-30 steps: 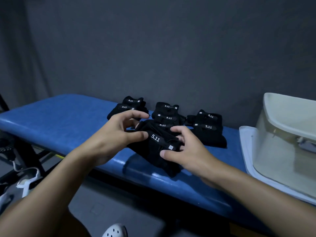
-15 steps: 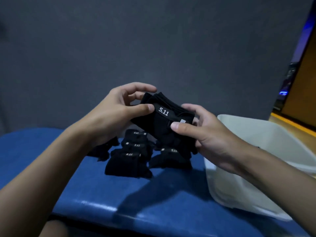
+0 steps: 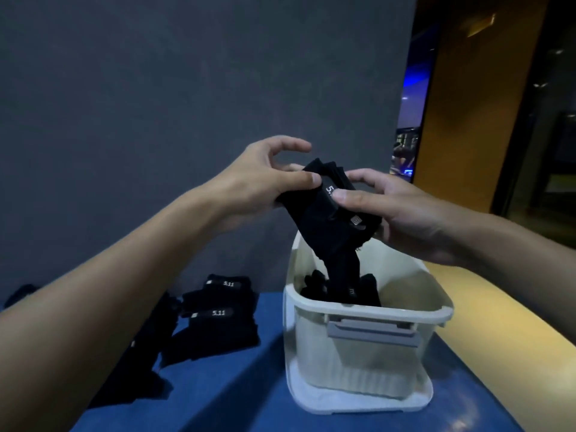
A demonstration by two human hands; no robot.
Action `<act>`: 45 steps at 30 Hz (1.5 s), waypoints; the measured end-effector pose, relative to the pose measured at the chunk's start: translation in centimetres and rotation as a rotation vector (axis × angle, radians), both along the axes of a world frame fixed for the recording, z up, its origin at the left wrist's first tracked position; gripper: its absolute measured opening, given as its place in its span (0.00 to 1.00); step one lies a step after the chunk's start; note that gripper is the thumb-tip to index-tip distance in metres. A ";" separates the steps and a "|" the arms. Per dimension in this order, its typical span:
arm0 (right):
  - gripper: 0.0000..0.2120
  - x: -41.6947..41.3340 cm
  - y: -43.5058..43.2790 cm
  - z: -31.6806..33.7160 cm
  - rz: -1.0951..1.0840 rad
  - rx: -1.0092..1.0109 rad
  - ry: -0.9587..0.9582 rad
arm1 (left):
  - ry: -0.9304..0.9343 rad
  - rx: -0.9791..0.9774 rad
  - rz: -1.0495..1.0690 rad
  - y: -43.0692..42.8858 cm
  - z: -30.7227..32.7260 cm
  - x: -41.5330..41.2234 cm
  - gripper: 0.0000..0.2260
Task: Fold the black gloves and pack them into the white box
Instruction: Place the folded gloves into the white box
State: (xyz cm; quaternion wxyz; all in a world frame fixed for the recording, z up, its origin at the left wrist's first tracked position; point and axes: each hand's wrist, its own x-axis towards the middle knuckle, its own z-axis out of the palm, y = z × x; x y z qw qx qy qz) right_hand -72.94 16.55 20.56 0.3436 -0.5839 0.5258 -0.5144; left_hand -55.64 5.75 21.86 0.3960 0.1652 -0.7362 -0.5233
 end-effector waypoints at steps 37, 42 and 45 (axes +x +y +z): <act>0.08 -2.9 -7.1 -9.7 -0.072 0.722 0.173 | -0.374 -0.568 0.059 -6.5 -12.3 -1.4 0.15; 0.09 -2.5 -7.2 -10.6 -0.065 0.776 0.245 | -0.418 -0.579 0.012 -6.5 -12.8 -0.9 0.20; 0.10 -2.0 -7.1 -10.9 -0.050 0.787 0.362 | -0.425 -0.590 0.021 -6.6 -12.9 -0.8 0.20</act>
